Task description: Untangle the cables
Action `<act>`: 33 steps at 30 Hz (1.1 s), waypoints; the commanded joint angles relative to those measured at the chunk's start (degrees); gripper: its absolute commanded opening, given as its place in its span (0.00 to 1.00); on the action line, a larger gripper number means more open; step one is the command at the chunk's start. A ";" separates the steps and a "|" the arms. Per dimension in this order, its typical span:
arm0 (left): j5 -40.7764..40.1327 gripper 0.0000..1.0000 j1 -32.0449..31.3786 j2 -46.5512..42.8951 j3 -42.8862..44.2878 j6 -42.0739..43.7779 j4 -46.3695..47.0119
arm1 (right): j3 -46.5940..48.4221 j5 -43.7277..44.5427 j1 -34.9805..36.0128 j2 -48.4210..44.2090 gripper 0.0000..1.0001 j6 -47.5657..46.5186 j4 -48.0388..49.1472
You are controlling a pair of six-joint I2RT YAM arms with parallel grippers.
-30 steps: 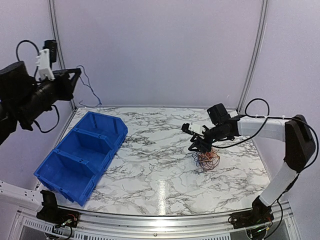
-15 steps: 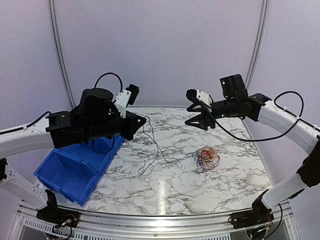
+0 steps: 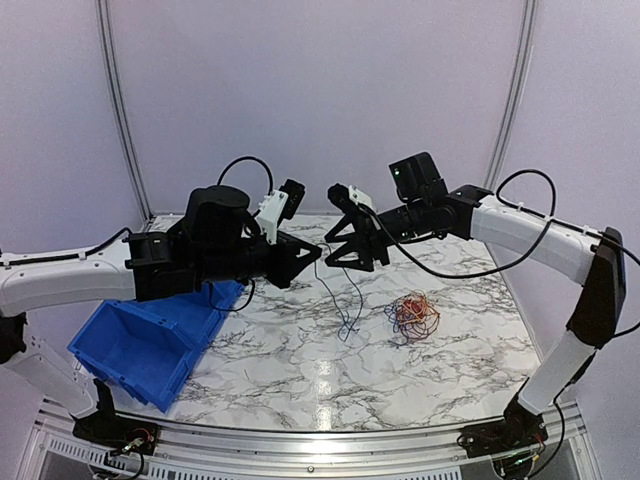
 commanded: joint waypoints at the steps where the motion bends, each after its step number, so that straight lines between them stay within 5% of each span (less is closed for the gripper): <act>1: 0.81 0.00 0.12 -1.77 -1.69 -0.40 3.66 | 3.30 -3.91 2.39 1.15 0.58 1.07 1.17; 6: -2.33 0.00 0.11 -3.26 -5.40 -0.84 7.37 | 3.26 -3.17 3.00 1.15 0.01 2.12 1.55; 15: -14.19 0.15 0.45 3.30 -10.41 -3.40 20.91 | 4.92 0.31 3.03 -1.59 0.00 5.34 -0.90; 25: -14.78 0.00 3.27 16.48 -9.41 -7.84 31.60 | 8.94 -3.72 2.80 -4.61 0.00 3.59 -6.44; 33: -12.05 0.00 7.14 21.81 -13.17 -11.54 35.49 | 17.27 -12.60 -4.53 -6.04 0.00 6.22 -7.88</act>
